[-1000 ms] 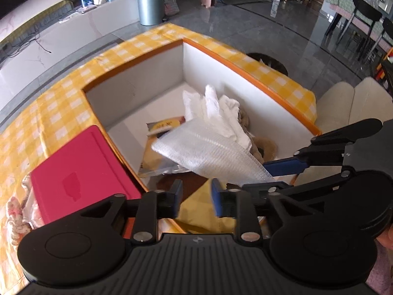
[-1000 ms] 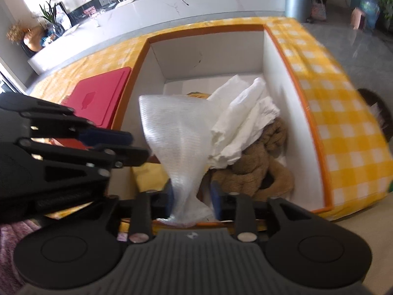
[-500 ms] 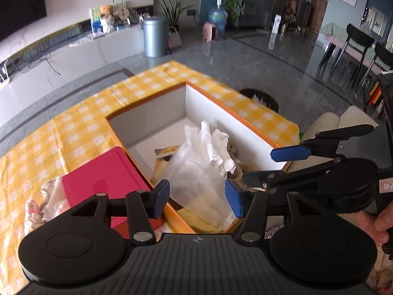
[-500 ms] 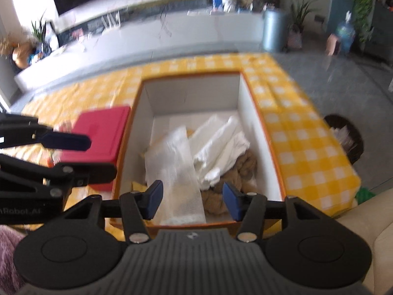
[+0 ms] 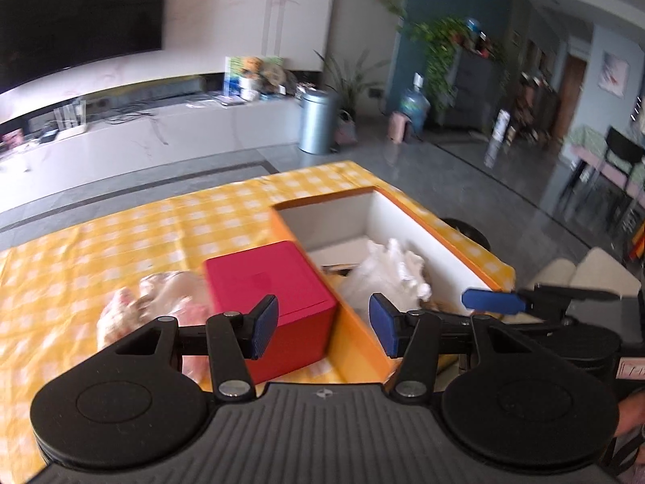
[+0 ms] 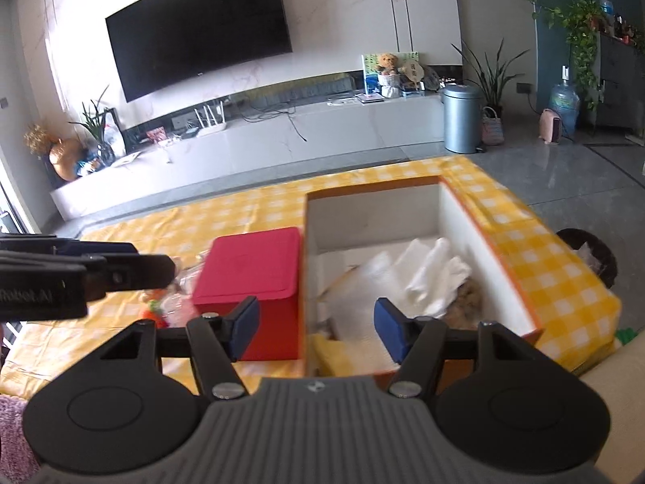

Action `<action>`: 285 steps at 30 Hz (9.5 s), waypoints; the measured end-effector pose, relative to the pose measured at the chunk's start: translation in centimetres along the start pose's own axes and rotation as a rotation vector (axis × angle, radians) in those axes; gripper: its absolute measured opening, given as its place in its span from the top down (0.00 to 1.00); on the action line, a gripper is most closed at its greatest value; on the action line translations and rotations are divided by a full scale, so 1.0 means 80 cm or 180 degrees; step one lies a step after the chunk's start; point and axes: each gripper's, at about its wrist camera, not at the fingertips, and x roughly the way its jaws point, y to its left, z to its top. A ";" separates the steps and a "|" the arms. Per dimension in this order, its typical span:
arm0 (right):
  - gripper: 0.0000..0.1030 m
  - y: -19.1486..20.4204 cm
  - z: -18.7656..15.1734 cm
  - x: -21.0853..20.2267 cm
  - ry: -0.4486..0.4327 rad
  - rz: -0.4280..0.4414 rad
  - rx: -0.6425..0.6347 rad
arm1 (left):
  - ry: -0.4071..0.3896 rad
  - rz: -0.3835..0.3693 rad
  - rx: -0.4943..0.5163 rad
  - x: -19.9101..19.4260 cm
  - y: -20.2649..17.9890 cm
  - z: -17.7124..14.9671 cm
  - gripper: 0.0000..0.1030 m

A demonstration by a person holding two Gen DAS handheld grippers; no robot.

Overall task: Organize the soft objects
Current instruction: 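Withdraw both open grippers from the box back over the table, then grasp the orange crocheted fruit with the left gripper while the right grasps the pink-white crocheted hat, then carry the crocheted fruit and hat toward the box with both grippers, then lower the fruit and hat into the box and open both grippers, then withdraw both open grippers from the box back over the table, then grasp the clear plastic bag with the purple flower using the right gripper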

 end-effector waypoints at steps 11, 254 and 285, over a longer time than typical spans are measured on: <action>0.39 0.079 -0.042 0.027 0.0324 0.0240 -0.0176 | 0.0103 0.0386 -0.0356 -0.042 0.089 -0.056 0.41; 0.42 0.156 -0.013 0.088 0.0452 0.0303 -0.0613 | 0.0316 0.0337 0.0245 -0.020 0.151 -0.040 0.57; 0.32 0.279 -0.034 0.269 0.0914 -0.0100 -0.1849 | 0.0839 0.0446 0.0240 0.063 0.263 -0.087 0.57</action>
